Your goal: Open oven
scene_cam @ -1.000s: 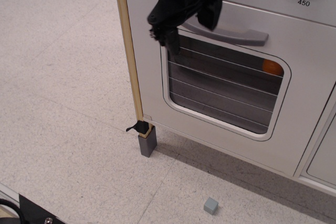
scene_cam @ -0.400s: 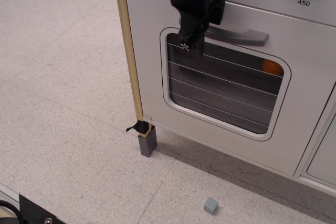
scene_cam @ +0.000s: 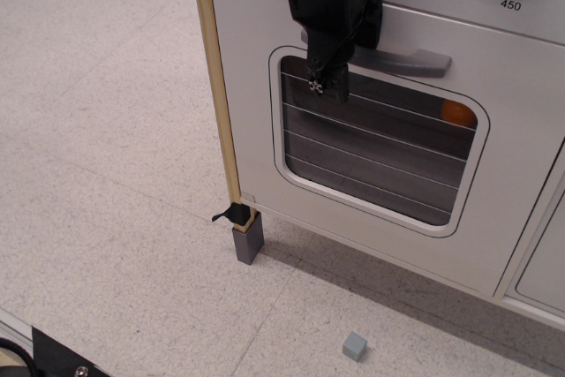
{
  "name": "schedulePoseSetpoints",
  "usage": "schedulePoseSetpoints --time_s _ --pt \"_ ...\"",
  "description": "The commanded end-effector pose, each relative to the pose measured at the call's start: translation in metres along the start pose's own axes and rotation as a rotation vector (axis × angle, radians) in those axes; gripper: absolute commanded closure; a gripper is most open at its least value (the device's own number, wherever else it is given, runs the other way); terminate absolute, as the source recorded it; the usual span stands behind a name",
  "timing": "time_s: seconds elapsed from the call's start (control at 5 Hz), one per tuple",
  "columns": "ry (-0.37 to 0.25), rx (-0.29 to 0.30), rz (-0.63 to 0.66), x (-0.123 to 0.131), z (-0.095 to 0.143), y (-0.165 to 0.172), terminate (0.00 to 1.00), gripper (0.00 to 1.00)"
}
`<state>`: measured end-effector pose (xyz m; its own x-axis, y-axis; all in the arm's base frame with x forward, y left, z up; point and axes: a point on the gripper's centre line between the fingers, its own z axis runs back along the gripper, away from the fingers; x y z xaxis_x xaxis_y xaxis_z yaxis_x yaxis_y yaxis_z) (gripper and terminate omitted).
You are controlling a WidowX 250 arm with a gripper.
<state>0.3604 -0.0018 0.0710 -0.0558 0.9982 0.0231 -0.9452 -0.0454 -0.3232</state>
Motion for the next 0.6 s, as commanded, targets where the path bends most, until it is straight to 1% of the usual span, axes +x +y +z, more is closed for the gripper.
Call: schedulePoseSetpoints --time_s 0.0,0.4 --pt "0.009 -0.033 -0.038 0.026 0.013 0.001 0.00 0.00" --pt "0.009 -0.048 -0.098 0.044 0.021 0.028 0.00 0.00"
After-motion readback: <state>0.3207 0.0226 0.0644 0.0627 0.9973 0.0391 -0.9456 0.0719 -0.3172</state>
